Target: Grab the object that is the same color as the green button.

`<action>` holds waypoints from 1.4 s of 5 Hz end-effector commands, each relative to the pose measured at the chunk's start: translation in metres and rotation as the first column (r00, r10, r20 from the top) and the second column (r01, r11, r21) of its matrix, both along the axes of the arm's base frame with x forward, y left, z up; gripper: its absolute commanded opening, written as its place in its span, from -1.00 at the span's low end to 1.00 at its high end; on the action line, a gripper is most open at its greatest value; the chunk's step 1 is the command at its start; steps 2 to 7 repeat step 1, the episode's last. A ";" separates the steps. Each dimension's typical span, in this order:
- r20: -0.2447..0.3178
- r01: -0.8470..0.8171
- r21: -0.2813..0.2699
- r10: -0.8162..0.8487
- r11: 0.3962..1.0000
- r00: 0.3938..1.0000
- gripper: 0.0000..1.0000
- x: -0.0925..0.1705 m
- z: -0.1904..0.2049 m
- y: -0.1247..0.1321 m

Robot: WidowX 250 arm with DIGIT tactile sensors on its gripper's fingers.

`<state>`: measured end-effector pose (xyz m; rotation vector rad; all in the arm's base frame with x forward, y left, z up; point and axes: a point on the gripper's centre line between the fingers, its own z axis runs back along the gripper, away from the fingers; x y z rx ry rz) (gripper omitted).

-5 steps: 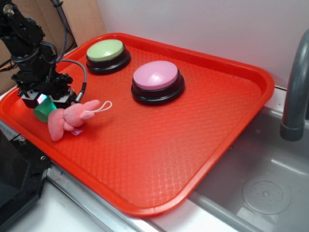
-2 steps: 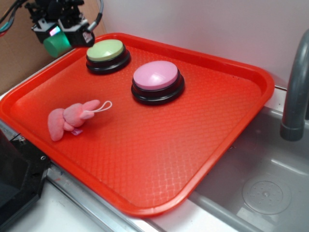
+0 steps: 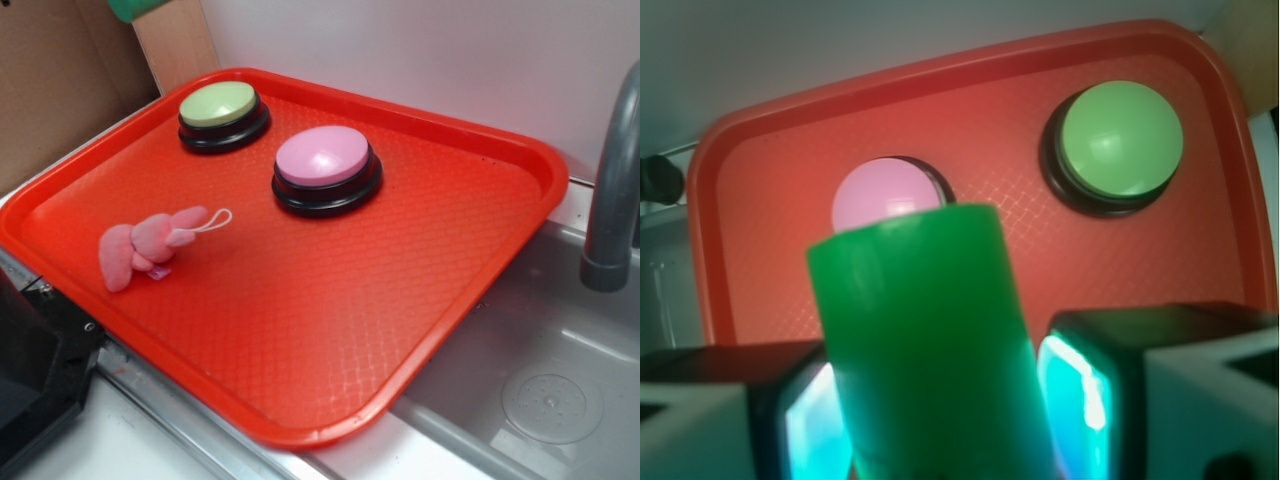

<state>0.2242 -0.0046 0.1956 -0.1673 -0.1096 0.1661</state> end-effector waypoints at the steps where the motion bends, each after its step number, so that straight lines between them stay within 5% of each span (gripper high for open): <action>1: 0.043 0.103 0.093 -0.107 0.990 0.993 -1.00 -0.012 0.014 -0.024; 7: 0.043 0.103 0.093 -0.107 0.990 0.993 -1.00 -0.012 0.014 -0.024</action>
